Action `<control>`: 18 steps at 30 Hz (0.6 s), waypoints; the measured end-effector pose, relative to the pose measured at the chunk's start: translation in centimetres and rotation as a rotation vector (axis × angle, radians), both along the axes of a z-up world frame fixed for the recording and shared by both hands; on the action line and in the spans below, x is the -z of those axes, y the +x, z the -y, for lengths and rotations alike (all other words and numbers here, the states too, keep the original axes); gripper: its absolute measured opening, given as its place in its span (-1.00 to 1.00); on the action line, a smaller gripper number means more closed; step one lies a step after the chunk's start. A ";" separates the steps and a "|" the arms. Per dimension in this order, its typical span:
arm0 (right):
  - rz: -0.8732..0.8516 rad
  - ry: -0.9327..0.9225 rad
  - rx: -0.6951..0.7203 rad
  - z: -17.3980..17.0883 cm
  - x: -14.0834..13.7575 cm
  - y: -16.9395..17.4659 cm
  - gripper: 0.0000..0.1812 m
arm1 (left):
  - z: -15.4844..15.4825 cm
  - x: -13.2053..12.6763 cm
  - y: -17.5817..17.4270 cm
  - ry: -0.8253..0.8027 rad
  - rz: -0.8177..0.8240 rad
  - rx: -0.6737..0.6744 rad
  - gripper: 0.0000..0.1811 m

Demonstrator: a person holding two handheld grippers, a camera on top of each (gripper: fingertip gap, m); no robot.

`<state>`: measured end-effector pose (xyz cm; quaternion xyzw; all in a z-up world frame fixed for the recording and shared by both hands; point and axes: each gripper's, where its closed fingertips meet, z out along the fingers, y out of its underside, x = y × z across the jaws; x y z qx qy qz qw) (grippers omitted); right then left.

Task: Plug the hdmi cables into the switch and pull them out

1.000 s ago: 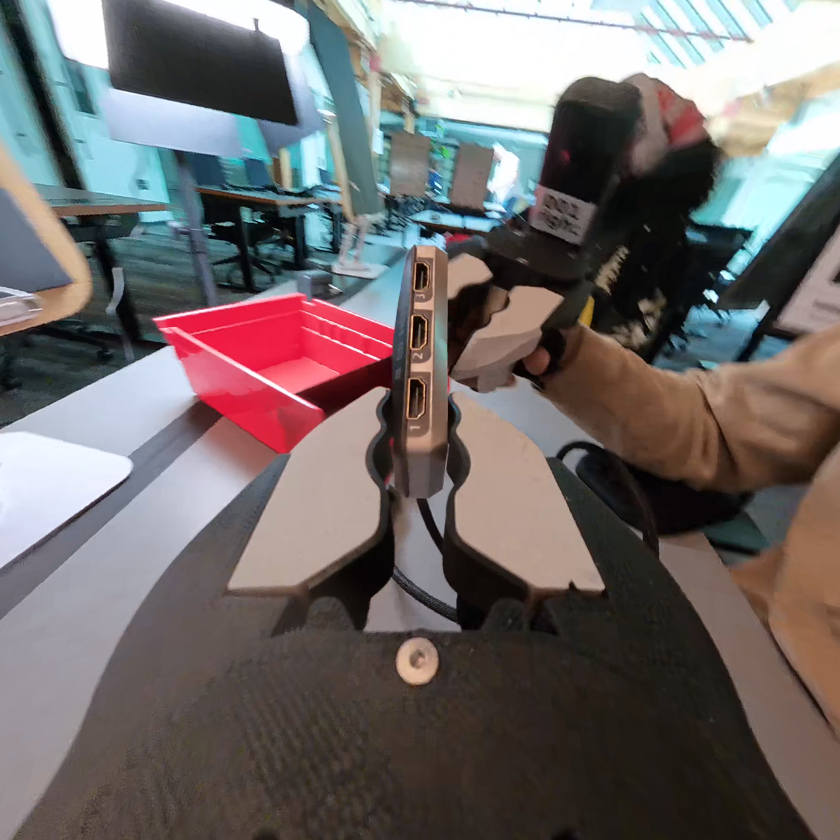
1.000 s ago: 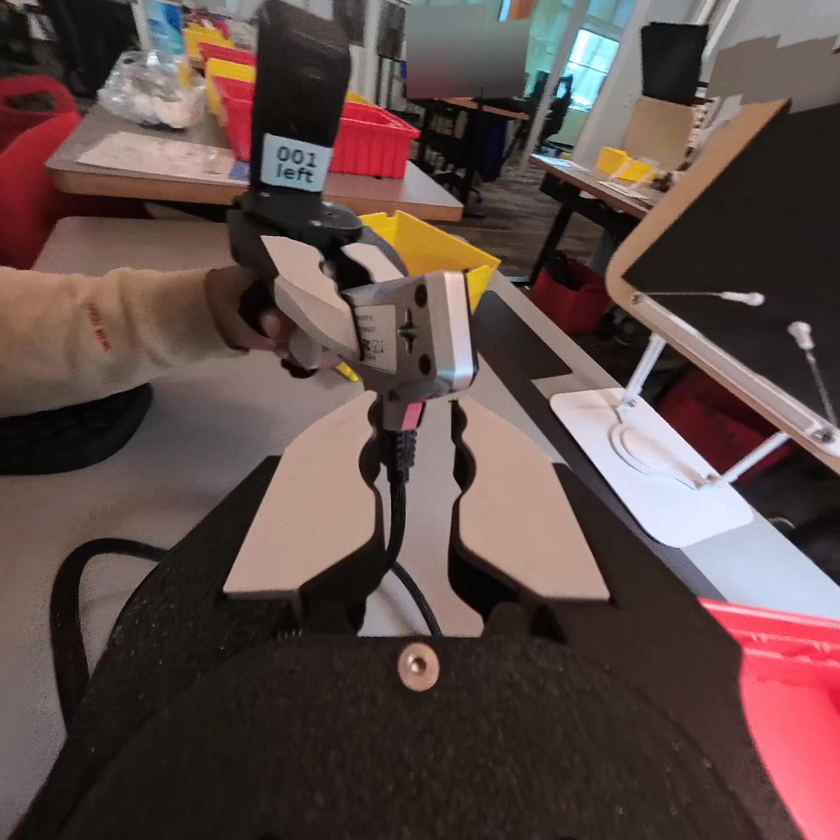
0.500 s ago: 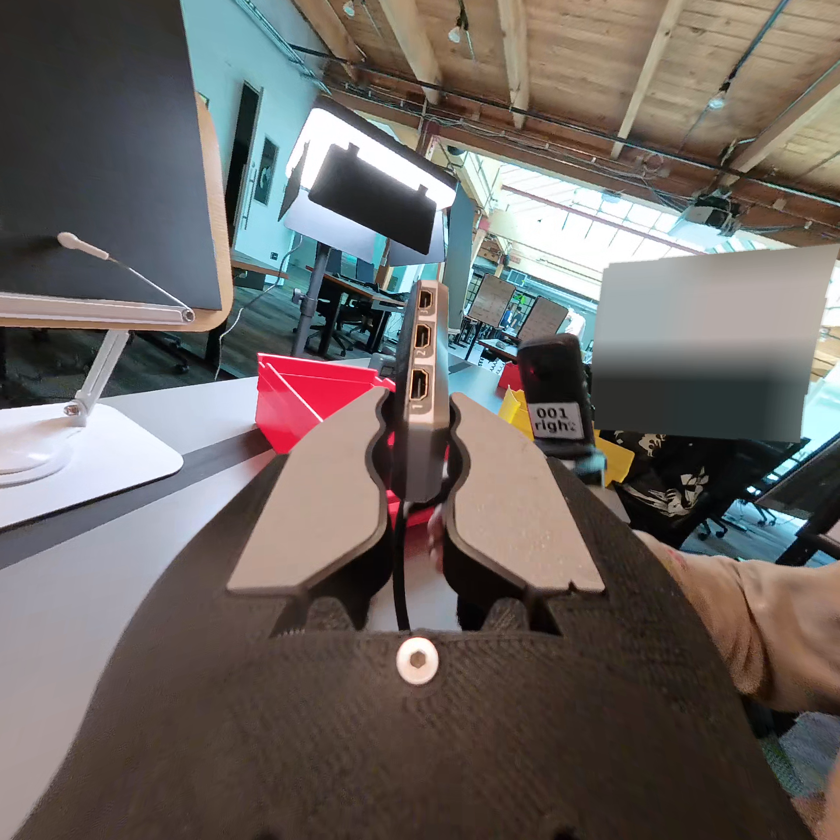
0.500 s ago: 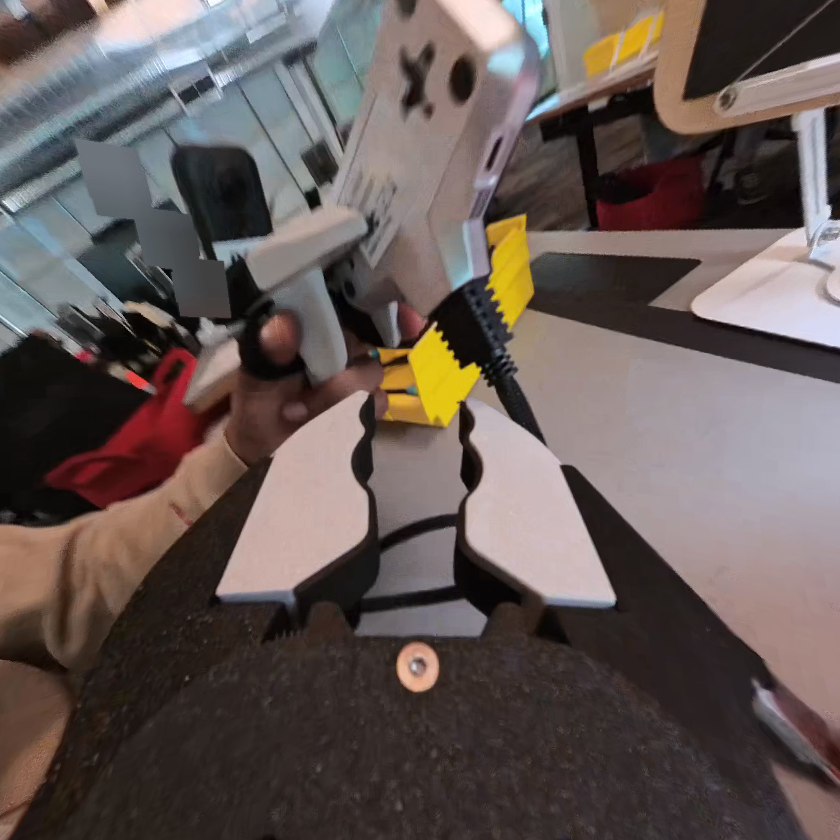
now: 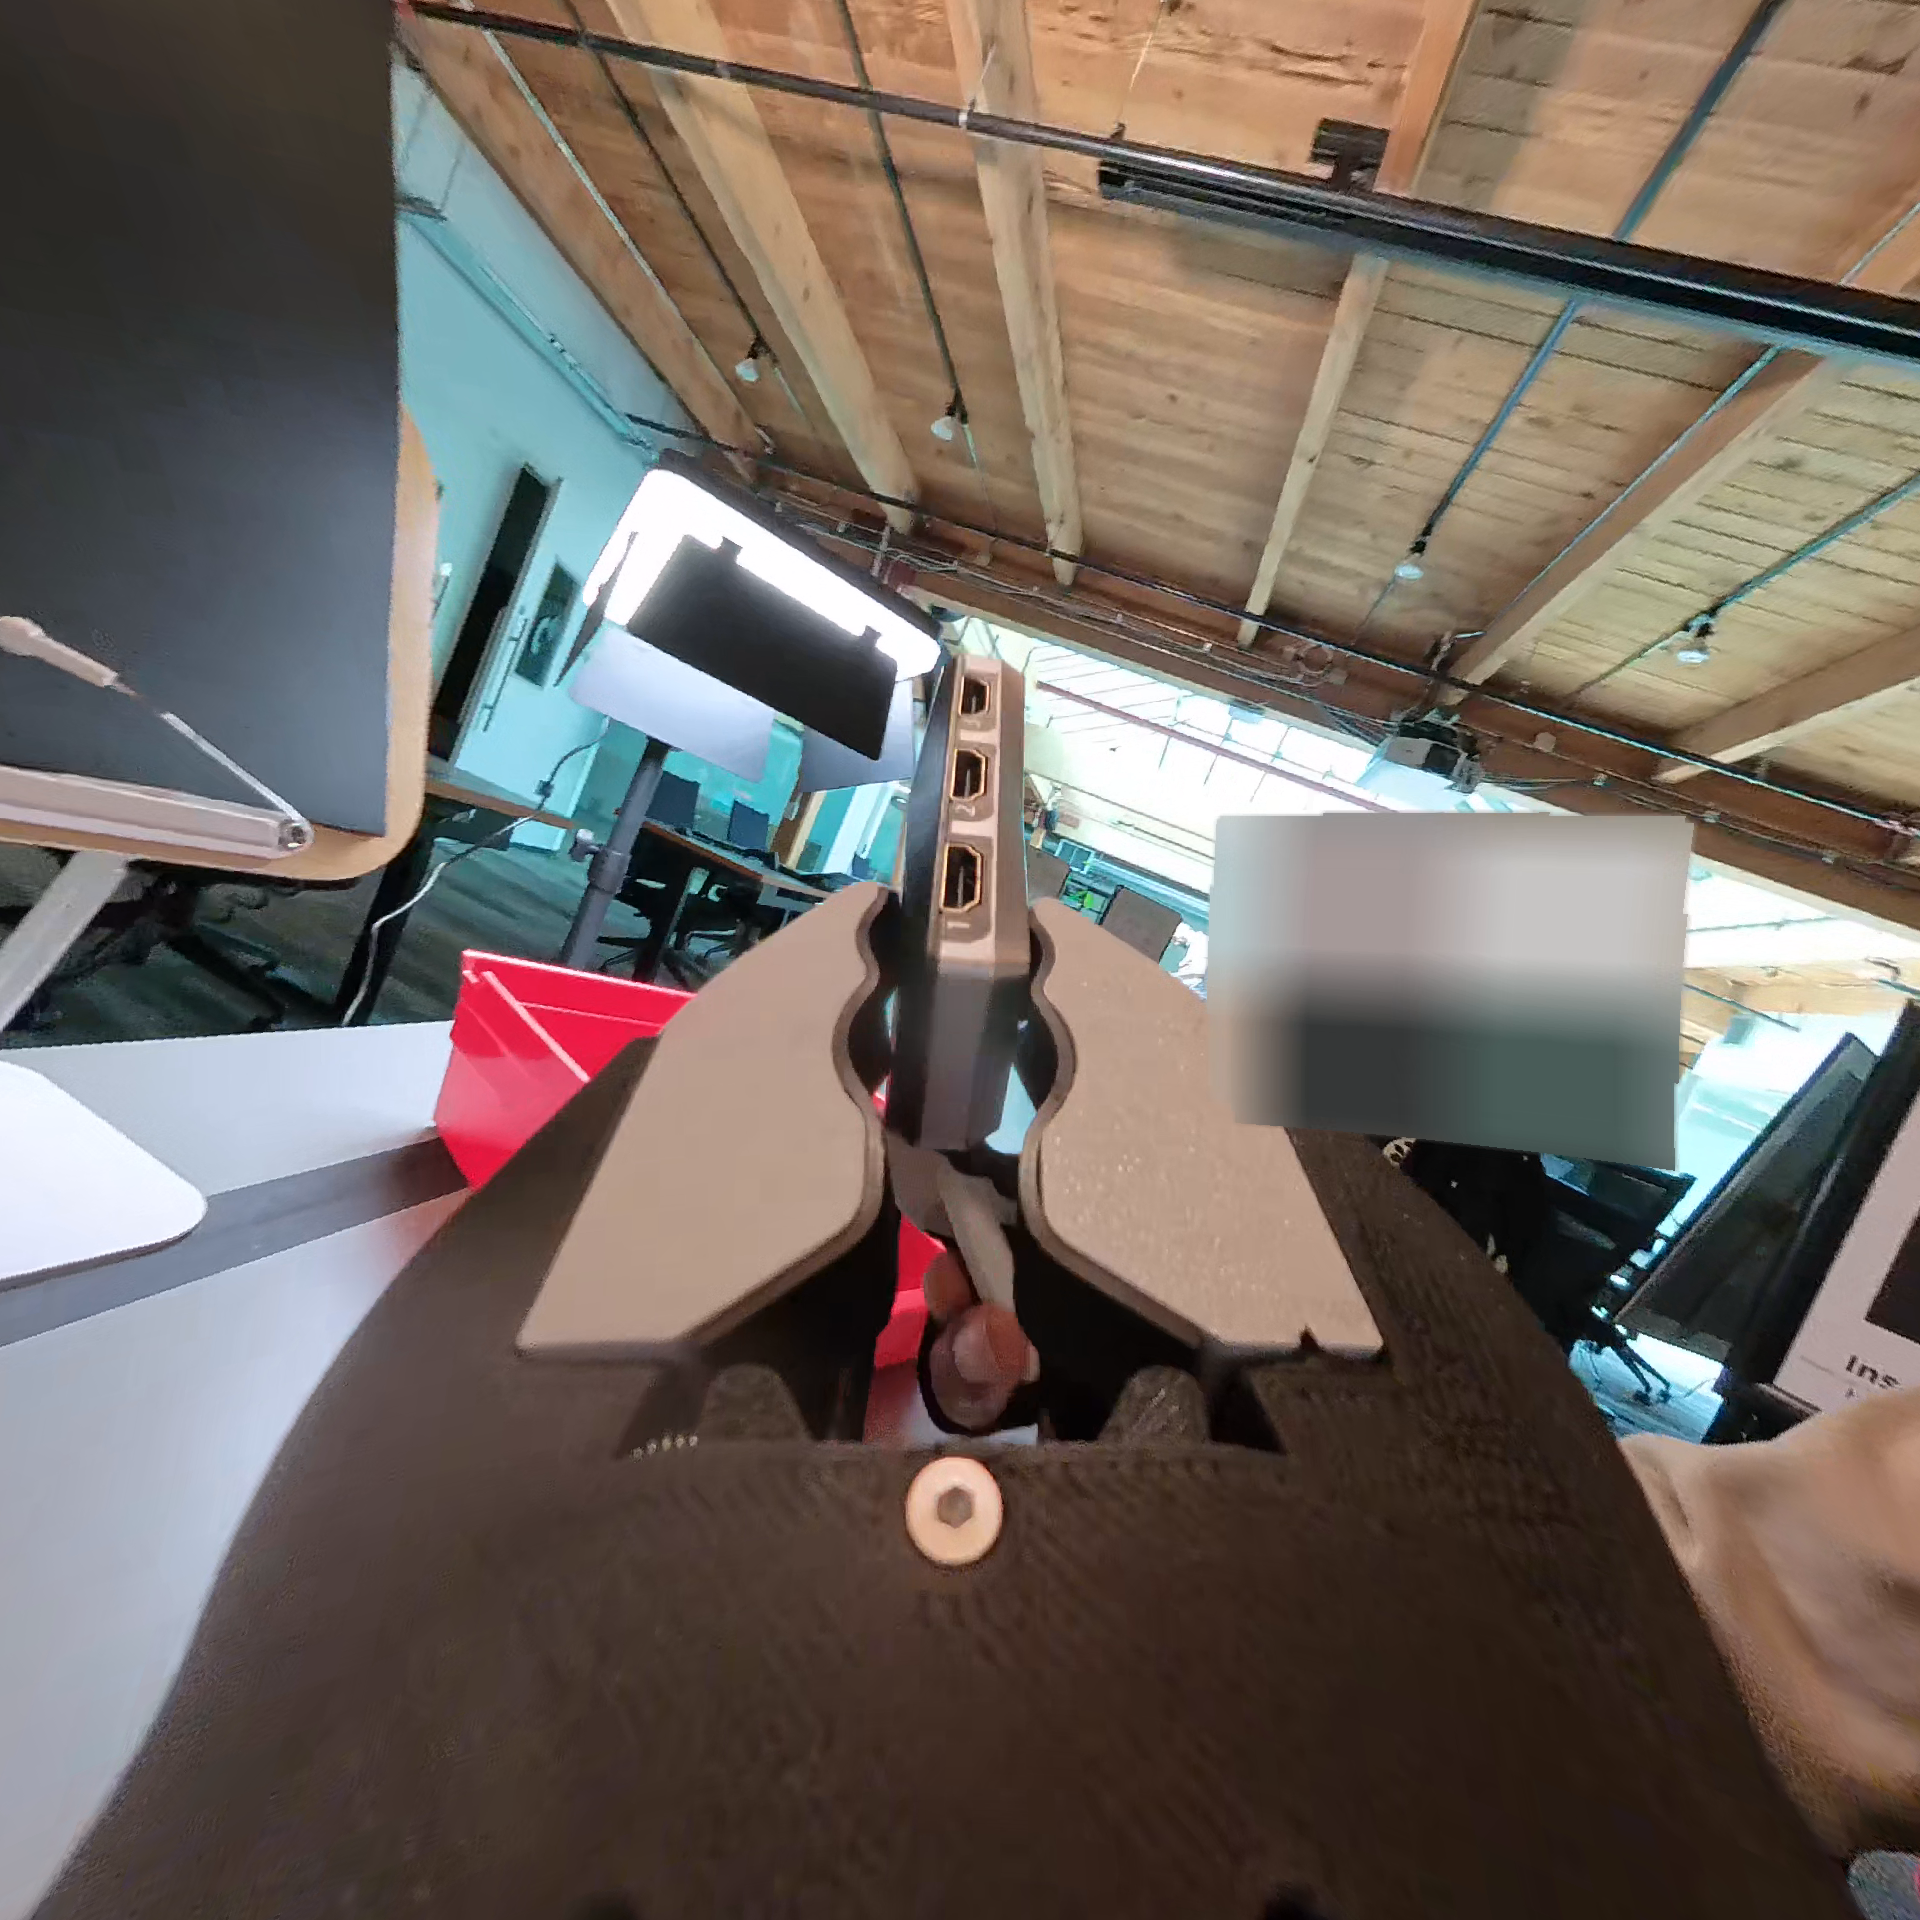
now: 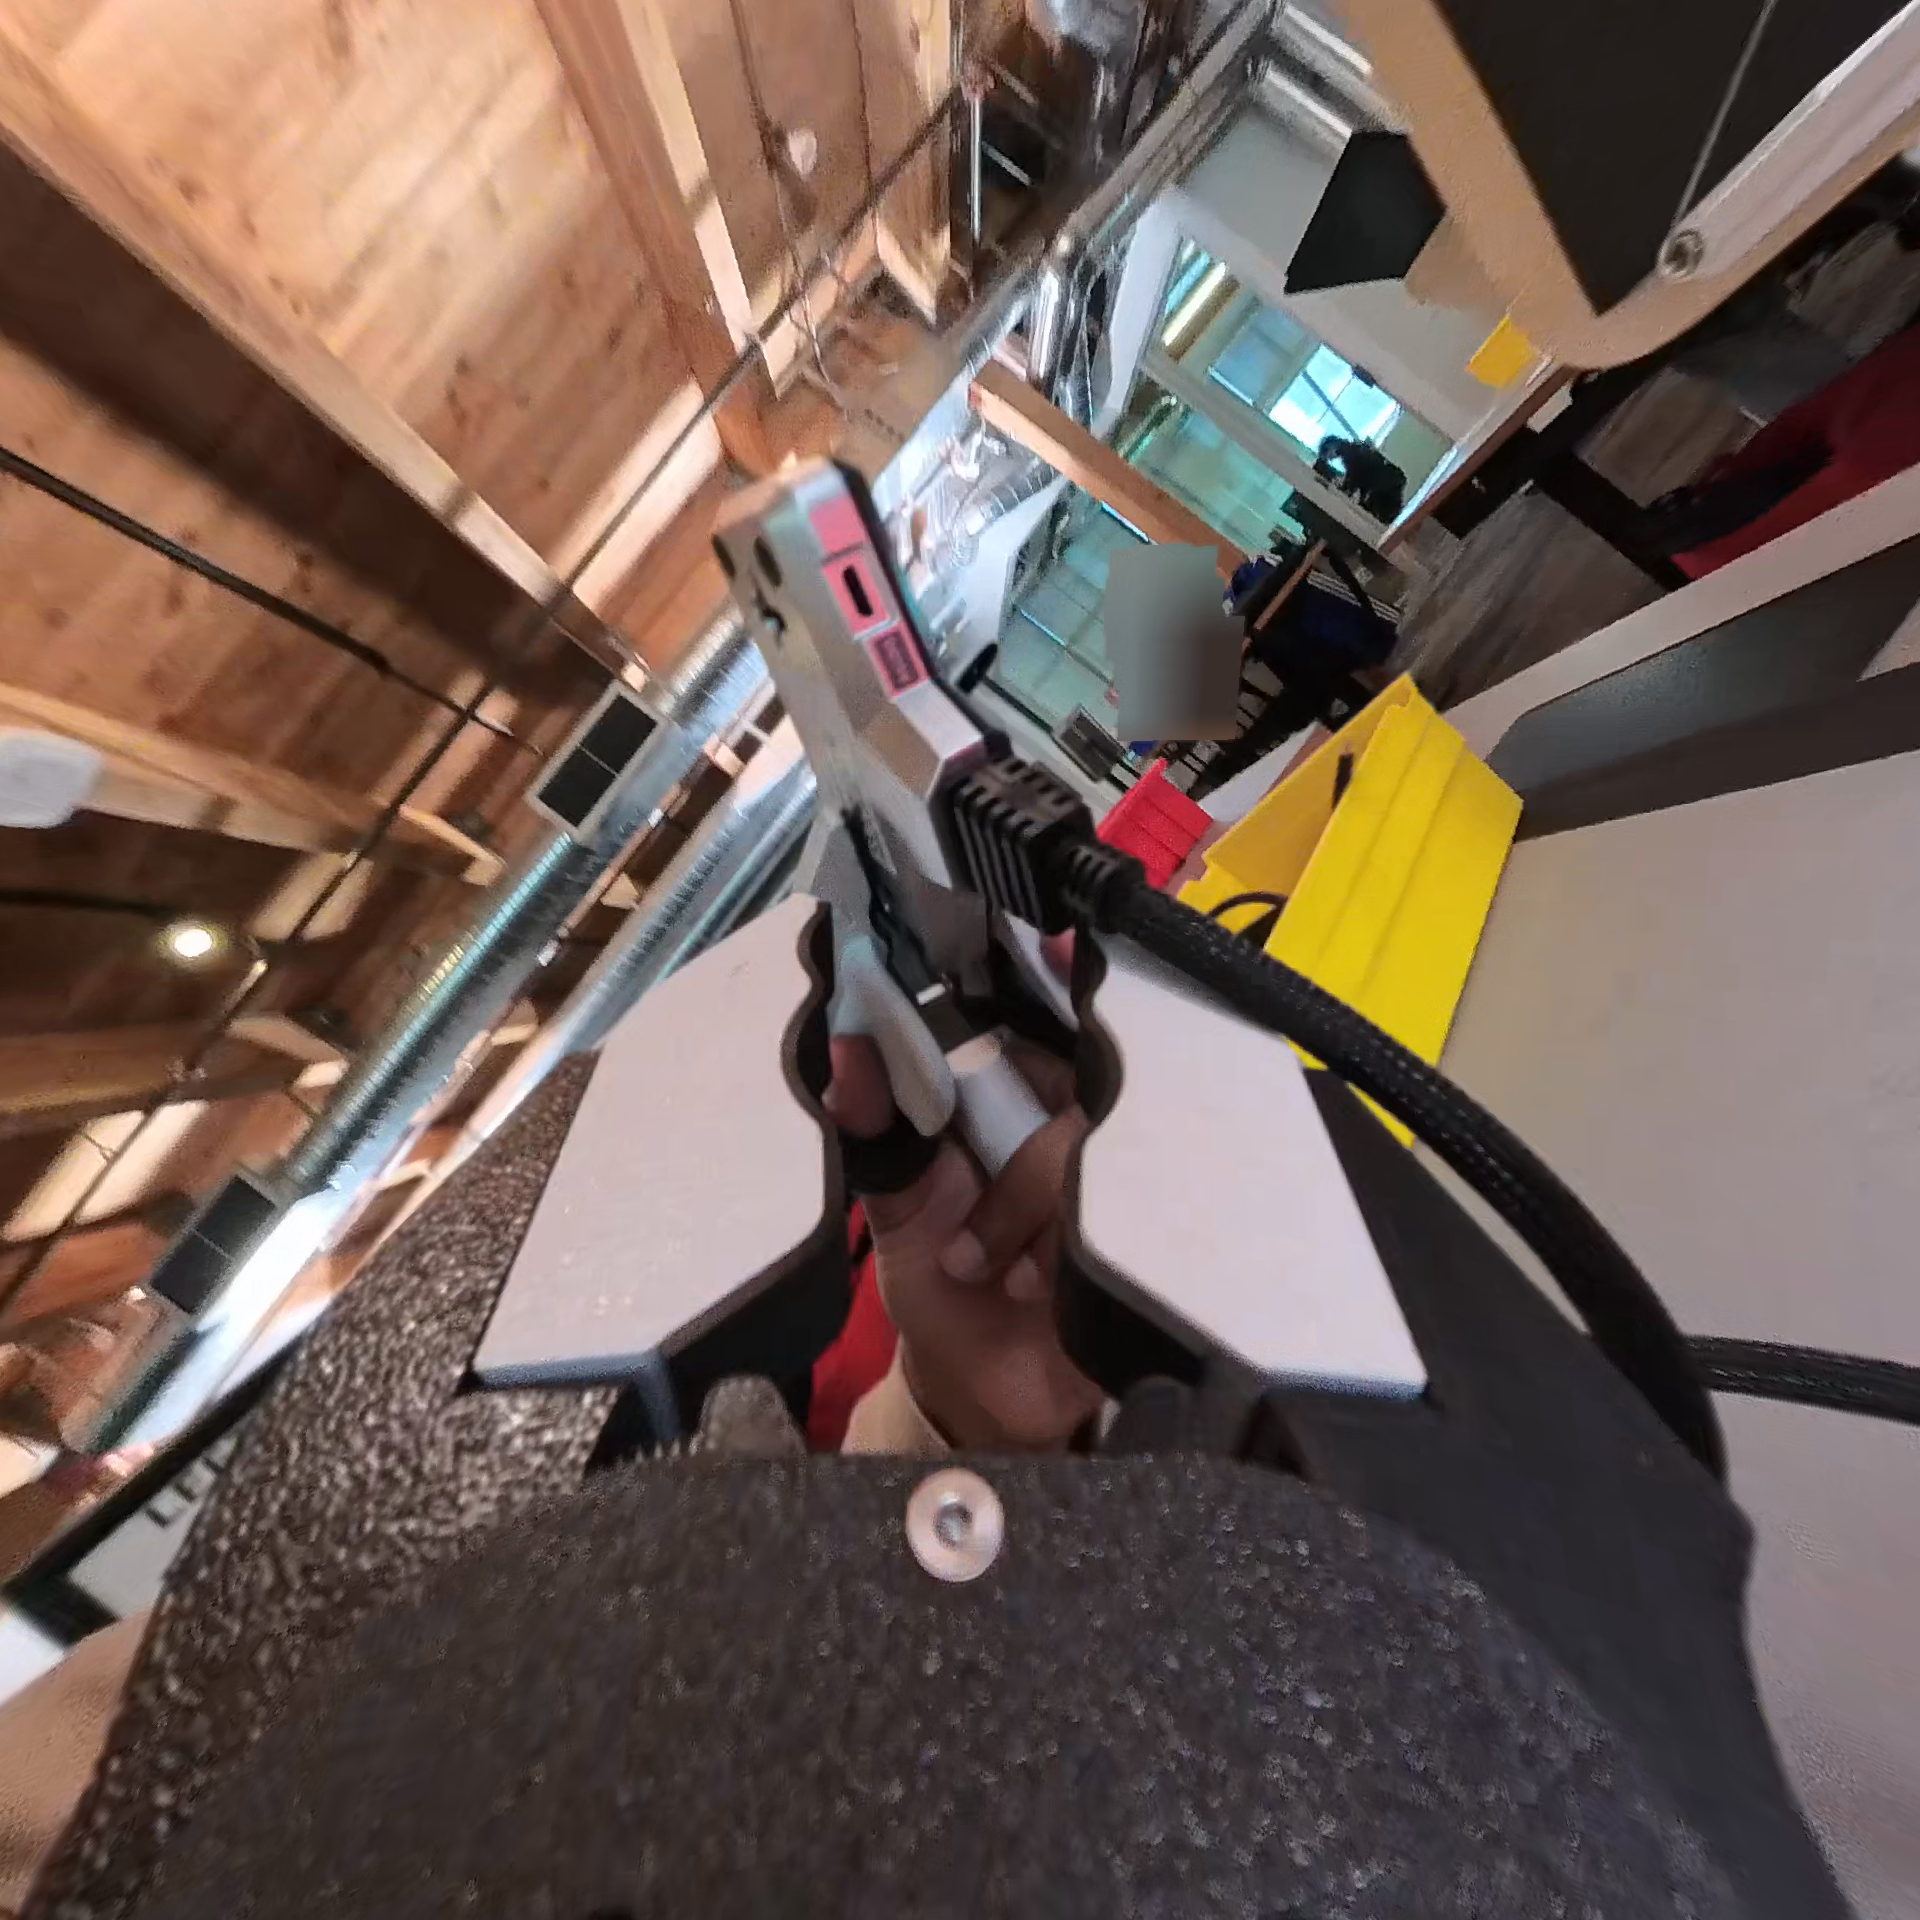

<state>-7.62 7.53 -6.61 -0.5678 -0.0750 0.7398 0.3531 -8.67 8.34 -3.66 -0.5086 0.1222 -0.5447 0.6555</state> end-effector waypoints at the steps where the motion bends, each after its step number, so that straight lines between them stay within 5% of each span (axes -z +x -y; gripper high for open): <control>1: -0.033 -0.019 0.022 -0.4 -0.3 0.6 -0.52 | 0.3 -0.1 0.4 0.018 0.002 0.011 -0.75; 8: -0.042 0.216 0.113 -1.5 -4.6 4.4 -0.70 | 1.9 0.2 3.2 0.021 -0.031 0.191 -0.75; 18: 0.227 0.388 -0.186 -0.1 -3.9 5.5 -0.73 | 3.4 3.4 5.3 -0.071 -0.418 0.402 -0.70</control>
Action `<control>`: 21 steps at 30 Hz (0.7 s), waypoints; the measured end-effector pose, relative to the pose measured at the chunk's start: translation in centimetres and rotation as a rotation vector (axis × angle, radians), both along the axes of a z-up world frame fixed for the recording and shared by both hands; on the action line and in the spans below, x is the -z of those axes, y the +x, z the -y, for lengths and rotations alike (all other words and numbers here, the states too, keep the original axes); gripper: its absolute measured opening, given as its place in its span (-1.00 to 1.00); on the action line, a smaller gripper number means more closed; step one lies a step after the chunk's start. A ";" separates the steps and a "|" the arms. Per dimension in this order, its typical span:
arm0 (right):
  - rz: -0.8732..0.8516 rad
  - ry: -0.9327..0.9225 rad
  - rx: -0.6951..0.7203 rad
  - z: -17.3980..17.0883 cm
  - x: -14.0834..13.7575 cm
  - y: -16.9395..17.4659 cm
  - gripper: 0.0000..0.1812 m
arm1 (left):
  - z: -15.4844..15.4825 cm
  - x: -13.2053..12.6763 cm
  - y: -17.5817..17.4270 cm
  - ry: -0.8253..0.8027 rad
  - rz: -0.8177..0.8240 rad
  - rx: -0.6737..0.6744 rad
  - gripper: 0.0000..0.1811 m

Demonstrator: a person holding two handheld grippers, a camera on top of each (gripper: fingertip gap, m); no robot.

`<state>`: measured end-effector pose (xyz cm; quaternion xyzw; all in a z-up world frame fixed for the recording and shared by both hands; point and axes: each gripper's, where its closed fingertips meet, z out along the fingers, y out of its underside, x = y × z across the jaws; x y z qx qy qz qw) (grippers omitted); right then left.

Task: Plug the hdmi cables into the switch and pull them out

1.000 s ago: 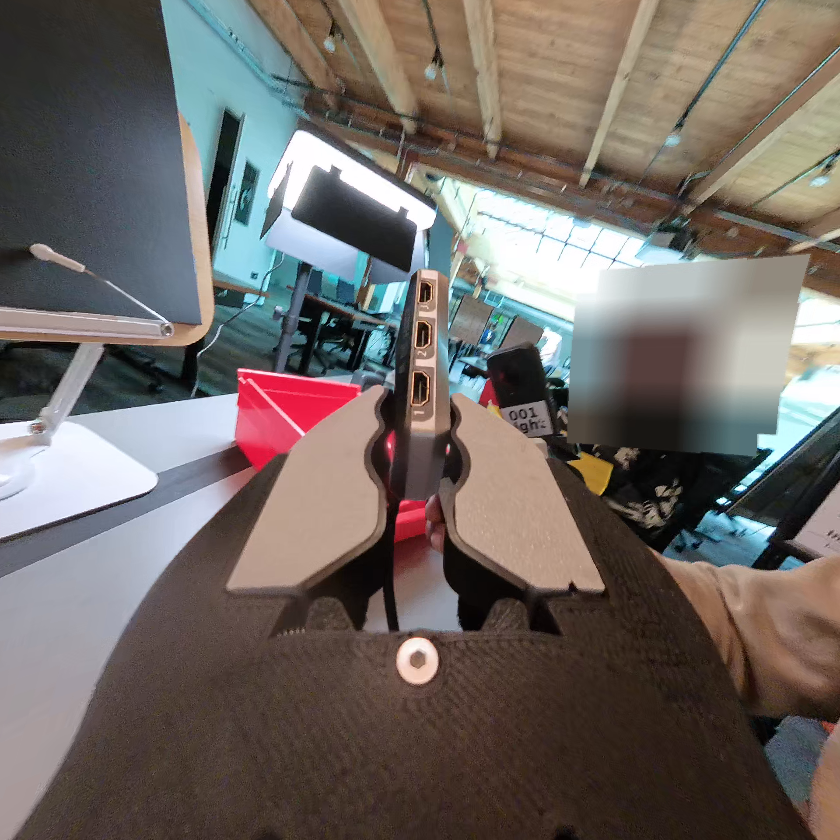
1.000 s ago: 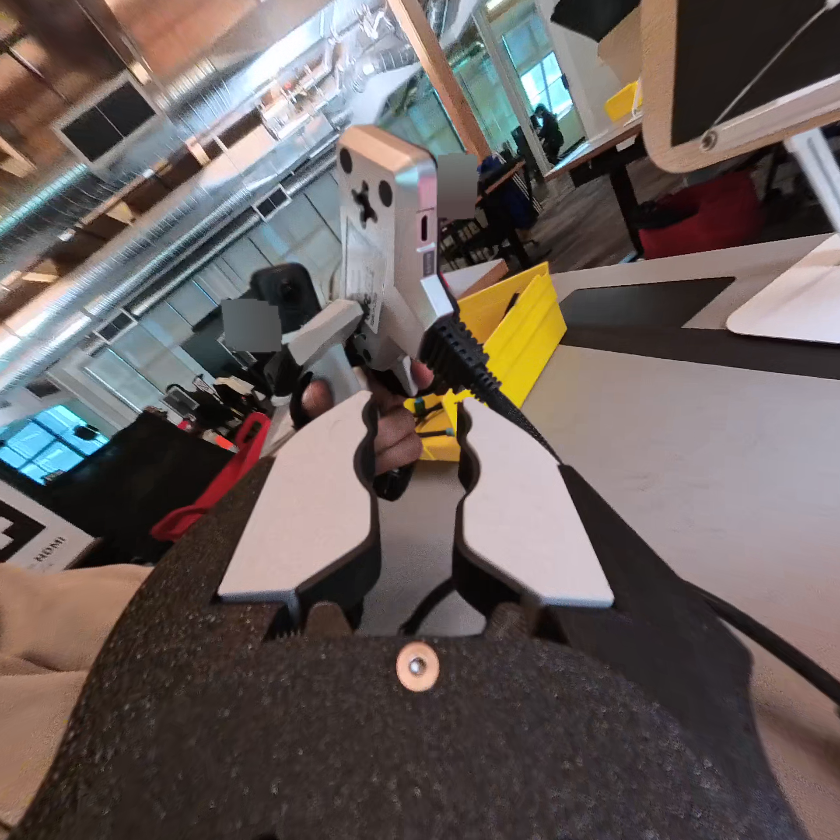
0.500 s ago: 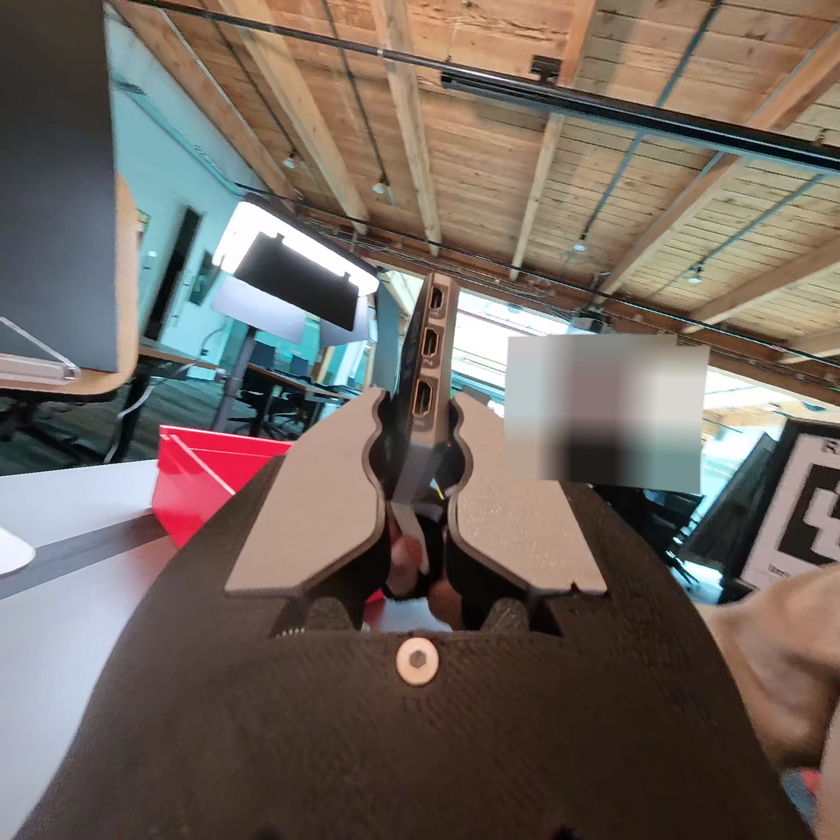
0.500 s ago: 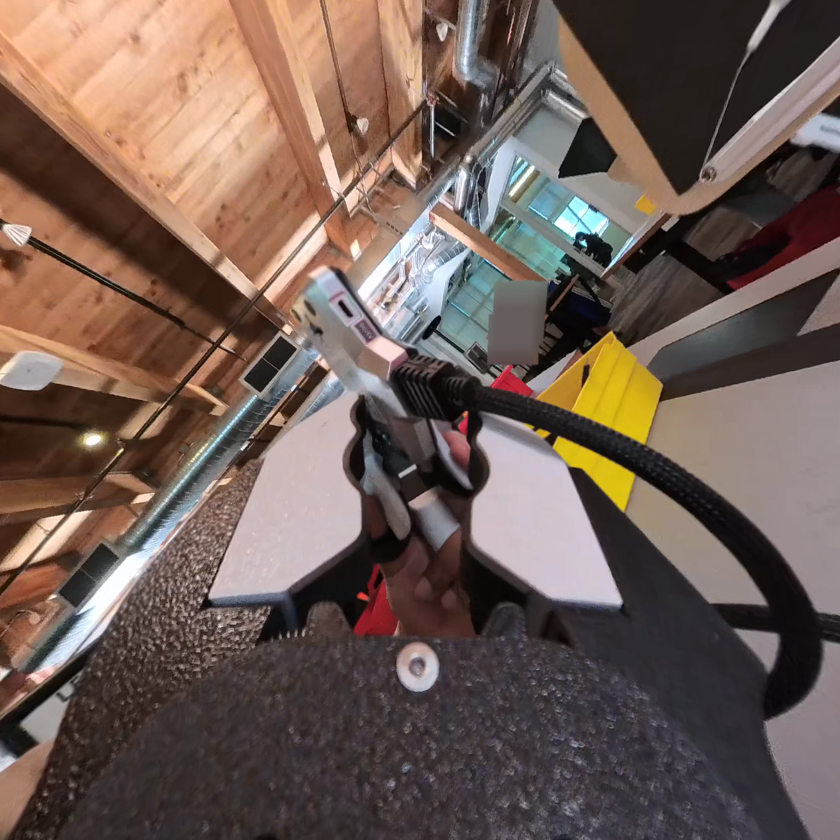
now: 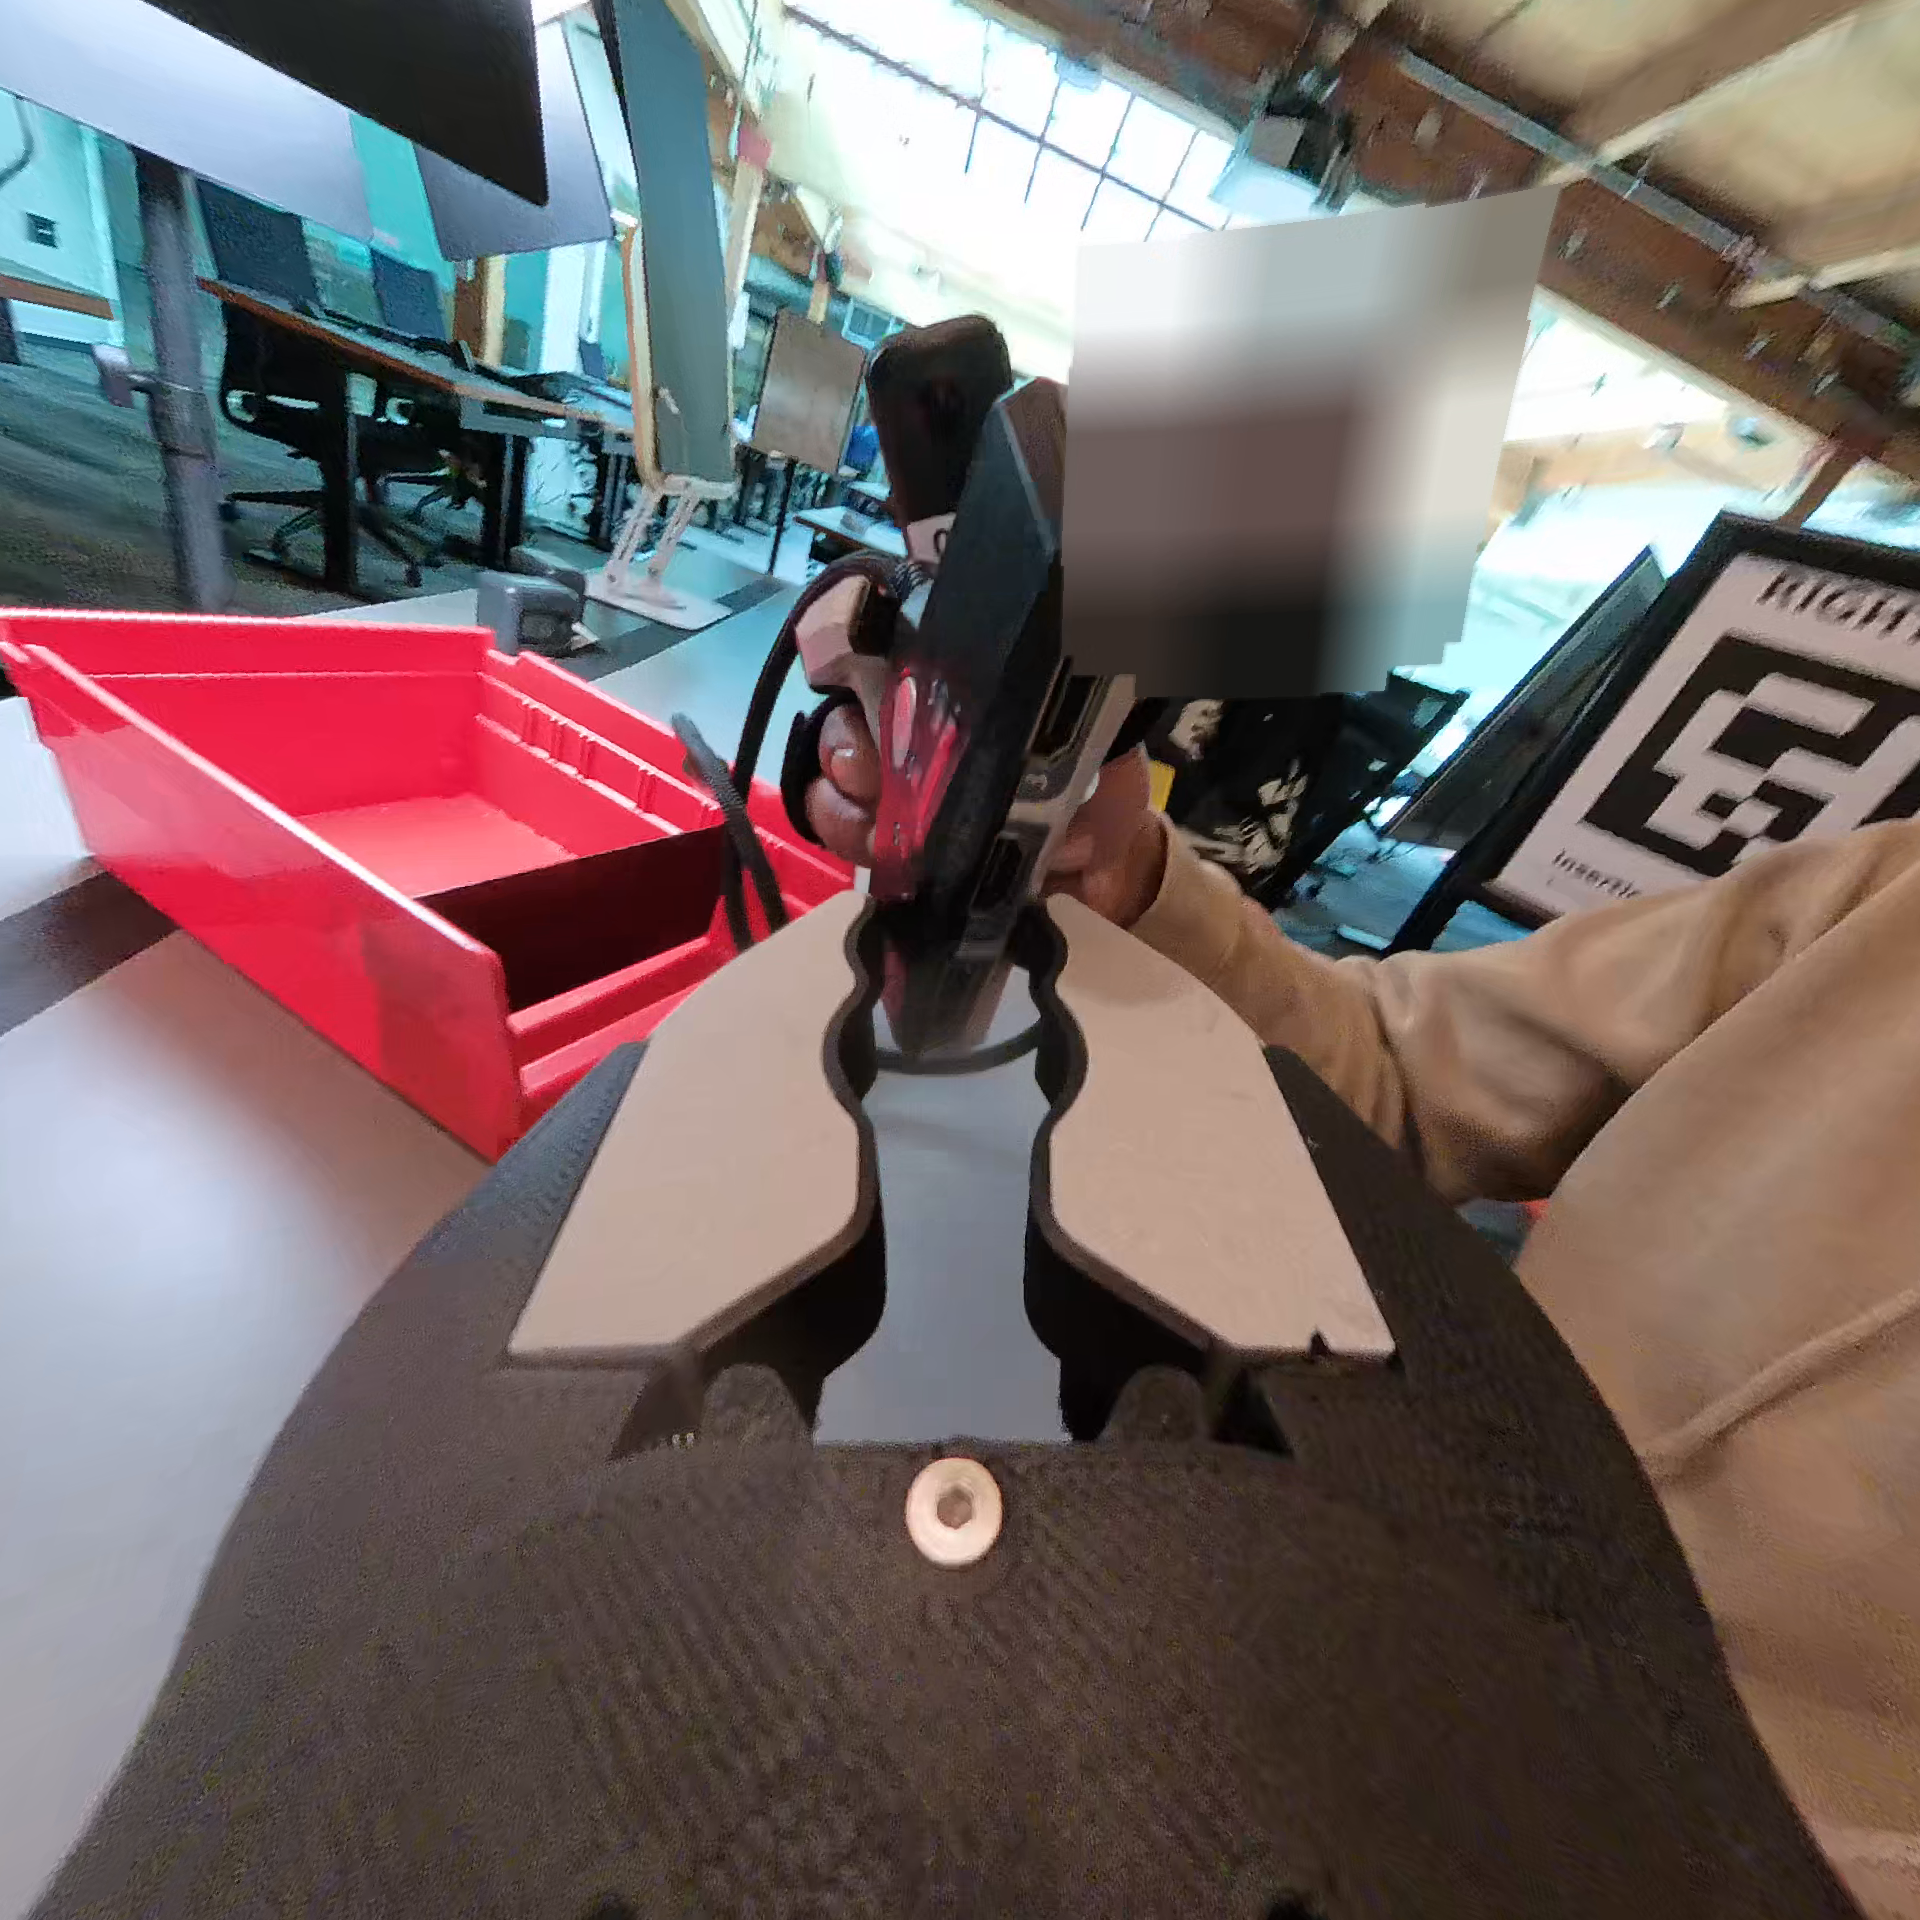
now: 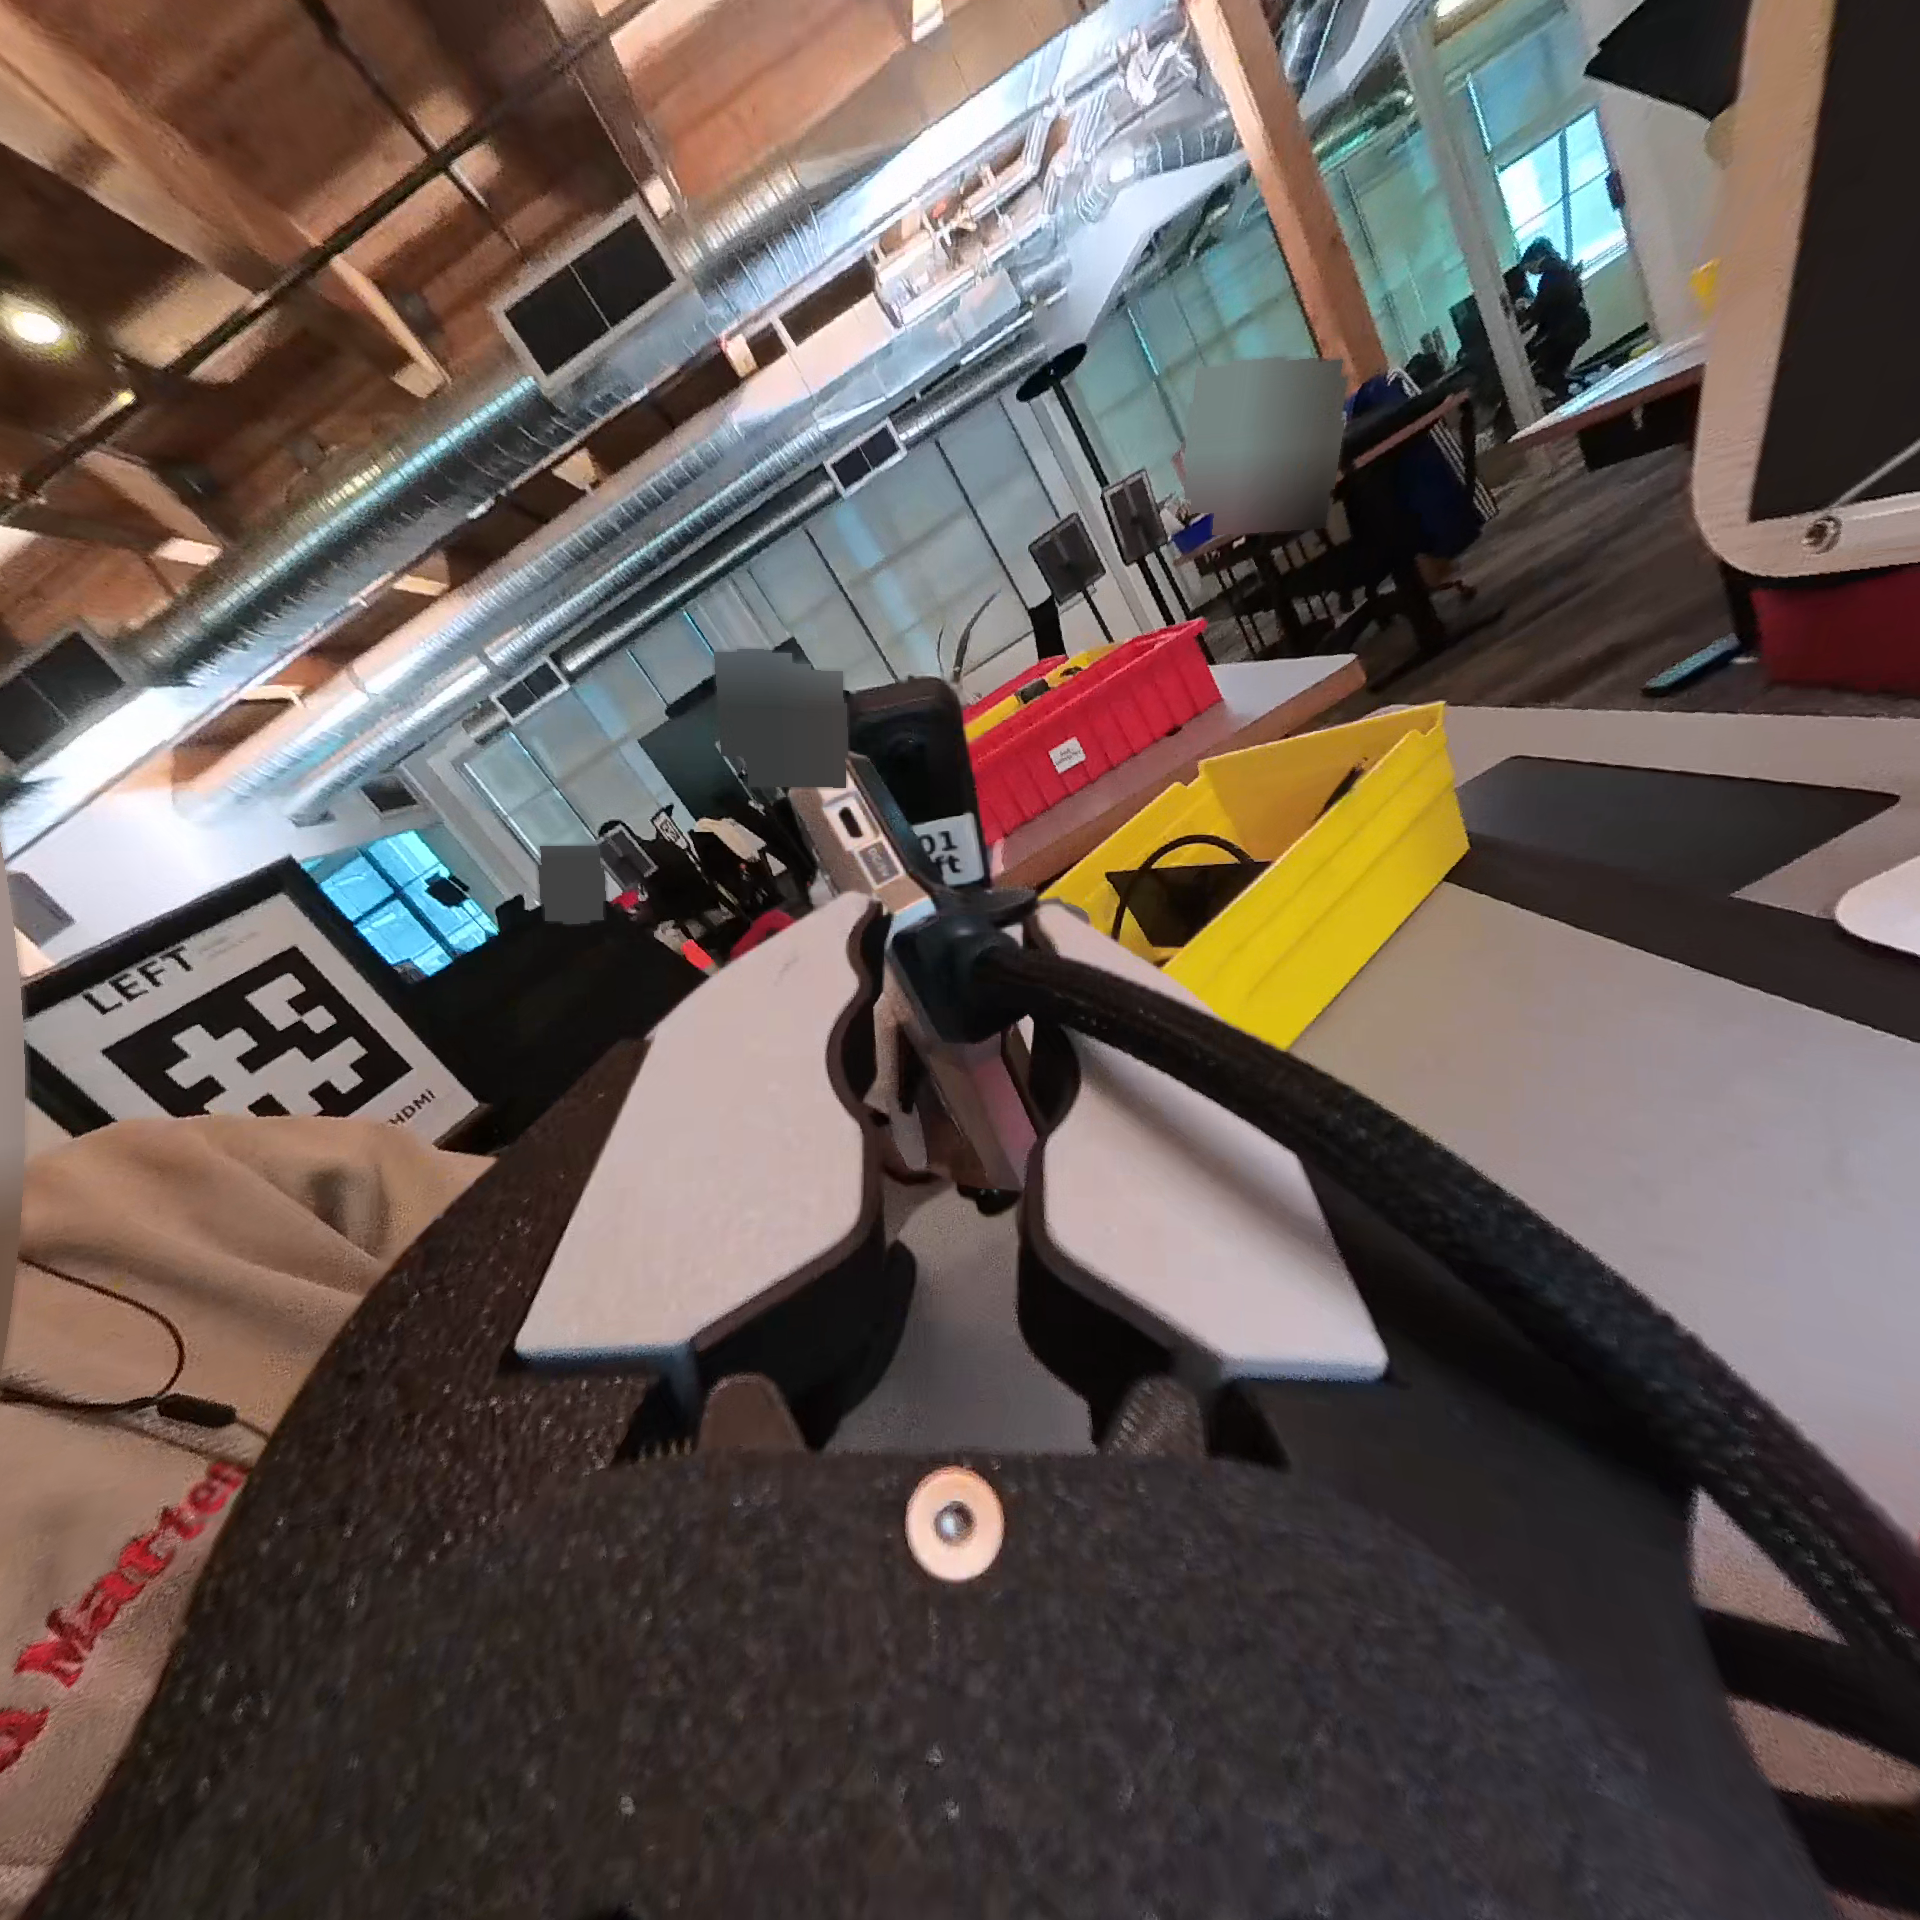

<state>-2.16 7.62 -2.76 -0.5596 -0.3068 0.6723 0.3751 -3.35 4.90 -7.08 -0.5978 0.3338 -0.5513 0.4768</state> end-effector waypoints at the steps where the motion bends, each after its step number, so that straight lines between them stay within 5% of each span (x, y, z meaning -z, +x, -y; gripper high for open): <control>1: 0.019 0.006 0.008 0.0 0.2 -0.2 -0.73 | -0.1 0.2 0.0 0.019 -0.027 -0.019 -0.70; 5: -0.019 -0.048 0.076 -1.0 0.6 -0.6 -0.73 | -1.0 0.3 -0.6 0.040 -0.048 -0.096 -0.76; 13: 0.092 0.143 0.060 0.6 1.6 -1.7 -0.60 | -0.7 0.1 -0.7 -0.155 0.084 0.040 -0.76; 21: 0.123 0.168 0.044 1.1 2.6 -2.5 -0.69 | 0.3 0.6 0.1 -0.130 -0.021 0.069 -0.76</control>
